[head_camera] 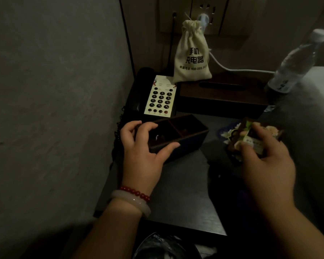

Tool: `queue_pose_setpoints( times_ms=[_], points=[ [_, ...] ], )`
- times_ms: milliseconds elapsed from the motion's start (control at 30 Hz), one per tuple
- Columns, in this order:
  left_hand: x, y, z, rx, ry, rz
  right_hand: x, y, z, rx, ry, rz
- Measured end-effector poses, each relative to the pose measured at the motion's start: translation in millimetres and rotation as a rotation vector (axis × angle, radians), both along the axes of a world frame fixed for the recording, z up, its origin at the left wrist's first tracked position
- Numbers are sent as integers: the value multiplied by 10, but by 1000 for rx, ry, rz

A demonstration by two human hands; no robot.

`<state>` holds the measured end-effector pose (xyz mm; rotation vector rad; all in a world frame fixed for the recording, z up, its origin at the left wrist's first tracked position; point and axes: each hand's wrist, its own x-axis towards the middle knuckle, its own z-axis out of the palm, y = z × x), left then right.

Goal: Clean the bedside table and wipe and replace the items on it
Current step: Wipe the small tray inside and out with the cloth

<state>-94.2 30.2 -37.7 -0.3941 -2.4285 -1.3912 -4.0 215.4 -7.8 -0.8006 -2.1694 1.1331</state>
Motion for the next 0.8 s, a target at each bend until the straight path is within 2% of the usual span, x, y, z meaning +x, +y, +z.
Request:
queue_pose_setpoints(
  times_ms=[267, 467, 800],
  points=[
    [-107, 9, -35, -56, -7, -26, -50, 13, 15, -102, 101, 12],
    [-181, -35, -49, -244, -80, -33, -57, -15, 6, -132, 91, 24],
    [-183, -50, 6, -324, -184, -5, -74, -49, 5, -132, 96, 49]
  ],
)
